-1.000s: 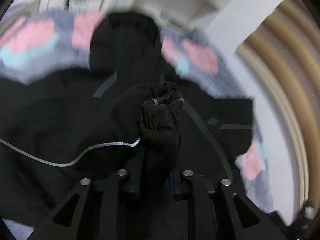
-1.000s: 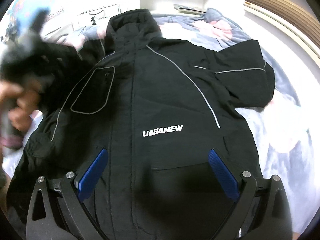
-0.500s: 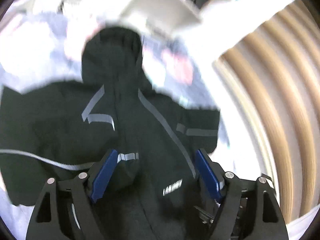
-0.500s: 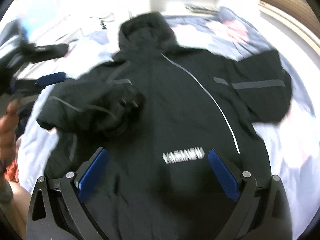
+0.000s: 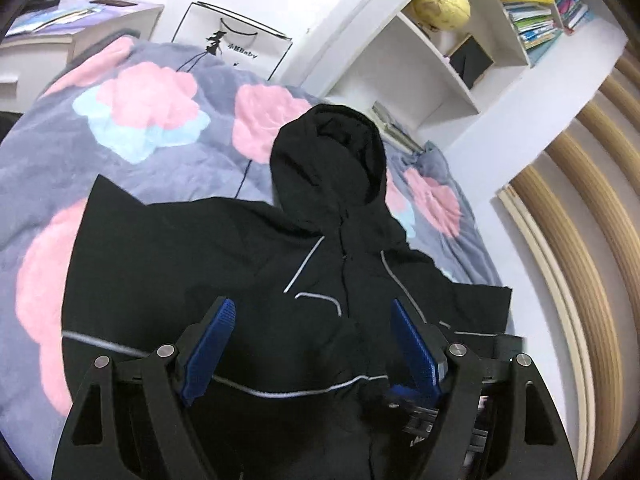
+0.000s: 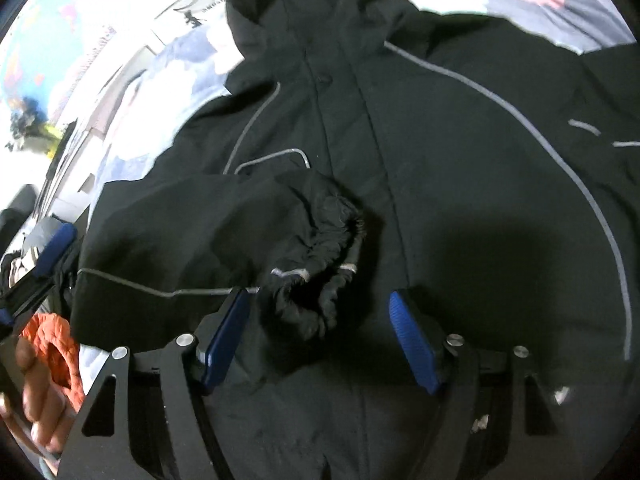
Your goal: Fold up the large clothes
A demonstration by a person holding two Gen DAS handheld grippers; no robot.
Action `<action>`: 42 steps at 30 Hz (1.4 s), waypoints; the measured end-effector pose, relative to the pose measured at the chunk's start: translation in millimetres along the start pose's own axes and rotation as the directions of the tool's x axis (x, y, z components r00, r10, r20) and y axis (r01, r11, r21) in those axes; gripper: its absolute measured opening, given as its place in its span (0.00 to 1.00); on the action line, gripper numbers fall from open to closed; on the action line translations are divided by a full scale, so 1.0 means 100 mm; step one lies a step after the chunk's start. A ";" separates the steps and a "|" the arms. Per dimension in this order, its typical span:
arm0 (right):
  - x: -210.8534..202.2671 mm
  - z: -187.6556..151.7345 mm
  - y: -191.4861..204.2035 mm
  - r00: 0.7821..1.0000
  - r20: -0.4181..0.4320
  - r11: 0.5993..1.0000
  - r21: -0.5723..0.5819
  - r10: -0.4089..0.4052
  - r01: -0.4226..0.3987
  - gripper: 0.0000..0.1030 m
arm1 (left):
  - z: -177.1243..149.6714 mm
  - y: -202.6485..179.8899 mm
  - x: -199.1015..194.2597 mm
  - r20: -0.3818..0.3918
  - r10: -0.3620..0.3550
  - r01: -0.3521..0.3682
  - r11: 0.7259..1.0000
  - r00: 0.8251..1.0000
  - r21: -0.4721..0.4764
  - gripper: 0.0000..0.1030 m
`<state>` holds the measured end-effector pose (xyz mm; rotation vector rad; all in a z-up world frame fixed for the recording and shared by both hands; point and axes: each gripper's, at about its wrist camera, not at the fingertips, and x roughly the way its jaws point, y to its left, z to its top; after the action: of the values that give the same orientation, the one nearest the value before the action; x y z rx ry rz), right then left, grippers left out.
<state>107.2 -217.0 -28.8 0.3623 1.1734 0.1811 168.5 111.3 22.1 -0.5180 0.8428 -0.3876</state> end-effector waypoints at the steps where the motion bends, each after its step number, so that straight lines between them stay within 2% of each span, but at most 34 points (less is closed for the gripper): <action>1: 0.07 0.02 -0.01 1.000 -0.008 1.000 0.012 0.006 -0.005 0.74 | 0.00 -0.01 0.06 -0.001 0.004 -0.004 1.000 1.000 0.004 0.78; 2: 0.13 0.02 -0.01 1.000 -0.021 1.000 0.022 0.011 -0.010 0.74 | 0.00 0.00 0.09 -0.005 0.016 -0.016 1.000 1.000 0.012 0.78; 3: 0.21 0.03 -0.01 0.999 -0.040 0.999 0.031 0.012 -0.011 0.69 | -0.01 0.03 0.13 -0.006 0.024 -0.024 1.000 1.000 0.020 0.78; 4: 0.24 0.04 0.00 0.999 -0.048 0.999 0.030 0.019 -0.017 0.61 | -0.01 0.04 0.15 -0.007 0.038 -0.038 0.999 0.999 0.031 0.78; 5: 0.27 0.05 0.03 0.998 -0.055 0.999 0.018 0.030 -0.029 0.44 | 0.00 0.06 0.17 -0.009 0.059 -0.059 0.998 0.998 0.038 0.78; 7: 0.23 0.04 0.14 1.000 -0.019 0.999 -0.041 -0.012 0.012 0.38 | 0.02 0.10 0.21 -0.012 0.079 -0.079 0.996 0.997 0.035 0.78; 10: 0.01 0.06 0.24 0.995 0.060 0.990 -0.106 -0.084 0.090 0.33 | 0.07 0.19 0.21 -0.011 0.067 -0.067 0.998 0.998 0.001 0.78; 12: -0.22 0.13 0.21 0.980 0.136 0.979 -0.123 -0.147 0.164 0.31 | 0.11 0.23 0.17 -0.005 0.058 -0.058 0.998 0.998 -0.013 0.78; 13: -0.35 0.18 0.17 0.966 0.182 0.971 -0.119 -0.186 0.209 0.31 | 0.12 0.23 0.15 0.000 0.054 -0.054 0.998 0.999 -0.016 0.78; 15: -0.61 0.30 0.02 0.921 0.268 0.945 -0.085 -0.284 0.316 0.31 | 0.13 0.24 0.14 0.001 0.051 -0.051 0.998 0.999 -0.020 0.78; 17: -0.69 0.41 -0.17 0.899 0.279 0.929 -0.048 -0.339 0.366 0.31 | 0.13 0.27 0.23 -0.042 0.056 -0.058 0.998 0.998 -0.027 0.78; 19: -0.60 0.49 -0.29 0.888 0.256 0.913 -0.039 -0.383 0.406 0.31 | 0.06 0.32 0.44 -0.113 0.046 -0.051 0.998 0.993 -0.041 0.78; 20: -0.50 0.52 -0.35 0.875 0.241 0.896 -0.042 -0.420 0.441 0.31 | 0.03 0.34 0.53 -0.144 0.055 -0.061 0.997 0.988 -0.040 0.78; 21: -0.36 0.54 -0.41 0.864 0.218 0.879 -0.052 -0.453 0.474 0.31 | -0.02 0.36 0.66 -0.187 0.073 -0.080 0.996 0.980 -0.028 0.75; 22: -0.26 0.54 -0.49 0.862 0.199 0.872 -0.055 -0.467 0.486 0.31 | -0.11 0.37 0.83 -0.245 0.121 -0.124 0.992 0.962 0.004 0.72; 24: -0.03 0.56 -0.65 0.864 0.132 0.868 -0.046 -0.485 0.494 0.32 | -0.23 0.37 1.04 -0.302 0.204 -0.191 0.979 0.931 0.073 0.67; 25: 0.03 0.56 -0.70 0.864 0.110 0.867 -0.037 -0.491 0.498 0.33 | -0.32 0.36 1.17 -0.327 0.266 -0.234 0.963 0.907 0.134 0.67; 26: 0.10 0.56 -0.77 0.866 0.086 0.869 -0.021 -0.492 0.495 0.36 | -0.37 0.33 1.24 -0.329 0.309 -0.262 0.948 0.892 0.178 0.67; 29: 0.07 0.59 -0.82 0.878 0.064 0.878 -0.026 -0.475 0.477 0.38 | -0.45 0.18 1.31 -0.292 0.409 -0.330 0.900 0.865 0.284 0.67; 30: 0.01 0.60 -0.80 0.877 0.058 0.878 -0.031 -0.476 0.478 0.40 | -0.46 0.14 1.29 -0.278 0.418 -0.336 0.893 0.865 0.299 0.67; 32: -0.20 0.60 -0.78 0.887 0.092 0.889 -0.025 -0.453 0.457 0.42 | -0.44 0.02 1.19 -0.254 0.390 -0.306 0.898 0.885 0.315 0.67; 33: -0.36 0.57 -0.73 0.896 0.133 0.902 -0.017 -0.425 0.431 0.49 | -0.42 -0.03 1.14 -0.250 0.365 -0.283 0.908 0.897 0.310 0.67; 35: -0.58 0.52 -0.61 0.909 0.200 0.927 -0.017 -0.365 0.376 0.62 | -0.35 -0.20 0.96 -0.218 0.271 -0.205 0.936 0.937 0.286 0.67; 36: -0.64 0.48 -0.52 0.913 0.227 0.935 -0.034 -0.338 0.354 0.63 | -0.33 -0.27 0.88 -0.199 0.227 -0.166 0.945 0.953 0.282 0.67; 37: -0.63 0.47 -0.44 0.914 0.233 0.933 -0.055 -0.333 0.354 0.63 | -0.32 -0.31 0.85 -0.193 0.201 -0.141 0.948 0.960 0.285 0.67; 38: -0.58 0.45 -0.37 0.913 0.233 0.930 -0.079 -0.334 0.360 0.63 | -0.33 -0.33 0.86 -0.200 0.194 -0.131 0.948 0.960 0.290 0.67; 40: -0.37 0.40 -0.30 0.915 0.214 0.919 -0.126 -0.342 0.373 0.61 | -0.40 -0.29 0.97 -0.248 0.212 -0.136 0.948 0.945 0.289 0.67; 42: -0.06 0.36 -0.40 0.920 0.140 0.917 -0.117 -0.366 0.382 0.48 | -0.53 -0.09 1.22 -0.340 0.265 -0.177 0.947 0.902 0.267 0.64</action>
<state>136.3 -262.3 -26.4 0.0164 1.0866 -0.0916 200.1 25.9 -75.2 -0.1254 1.1959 -0.3716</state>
